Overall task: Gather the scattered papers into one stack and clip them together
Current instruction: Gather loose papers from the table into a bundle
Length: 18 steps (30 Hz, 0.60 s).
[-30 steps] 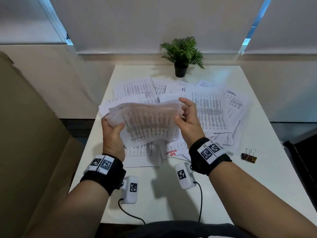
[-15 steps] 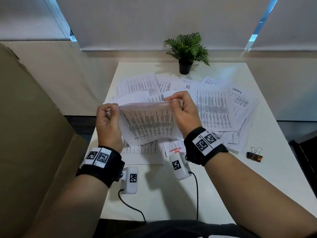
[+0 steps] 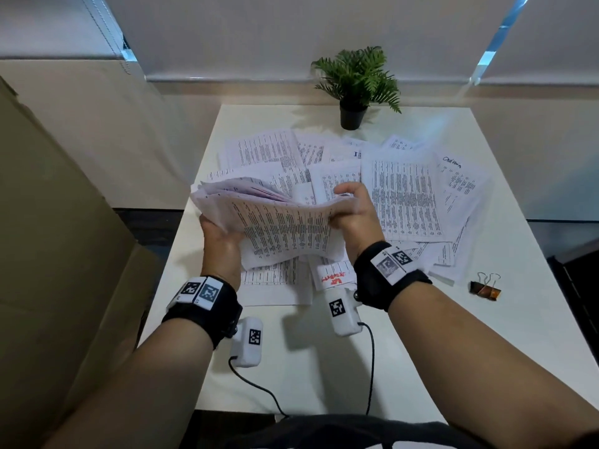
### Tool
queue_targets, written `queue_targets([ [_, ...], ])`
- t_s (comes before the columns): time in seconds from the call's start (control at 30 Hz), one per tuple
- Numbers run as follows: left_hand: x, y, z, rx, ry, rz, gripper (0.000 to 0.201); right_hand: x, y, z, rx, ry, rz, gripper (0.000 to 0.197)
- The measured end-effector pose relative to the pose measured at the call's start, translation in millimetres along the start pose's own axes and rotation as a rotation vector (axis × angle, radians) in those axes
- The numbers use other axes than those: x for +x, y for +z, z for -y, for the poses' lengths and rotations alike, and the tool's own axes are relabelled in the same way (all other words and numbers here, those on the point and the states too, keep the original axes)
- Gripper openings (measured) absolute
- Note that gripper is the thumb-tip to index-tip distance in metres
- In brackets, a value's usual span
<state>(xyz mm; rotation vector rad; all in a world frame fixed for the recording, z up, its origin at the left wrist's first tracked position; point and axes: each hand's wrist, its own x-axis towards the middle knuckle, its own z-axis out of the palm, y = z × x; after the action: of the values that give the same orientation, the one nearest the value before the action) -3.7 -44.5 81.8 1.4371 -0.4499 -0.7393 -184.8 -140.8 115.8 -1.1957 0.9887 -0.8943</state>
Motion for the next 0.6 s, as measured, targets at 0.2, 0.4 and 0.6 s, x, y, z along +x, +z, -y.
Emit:
queue_targets([
  [0.2, 1.4, -4.9, 0.5, -0.100, 0.003, -0.062, 0.062, 6.7, -11.7, -4.8, 0.053, 0.048, 0.013, 0.048],
  [0.4, -3.0, -7.7, 11.2, -0.224, -0.108, -0.085, 0.051, -3.2, -3.8, -31.4, 0.048, 0.147, -0.019, 0.039],
  [0.6, -0.3, -9.7, 9.8, -0.177, -0.011, -0.246, 0.054, -4.8, 4.0, -21.2, 0.108, 0.122, 0.020, 0.042],
])
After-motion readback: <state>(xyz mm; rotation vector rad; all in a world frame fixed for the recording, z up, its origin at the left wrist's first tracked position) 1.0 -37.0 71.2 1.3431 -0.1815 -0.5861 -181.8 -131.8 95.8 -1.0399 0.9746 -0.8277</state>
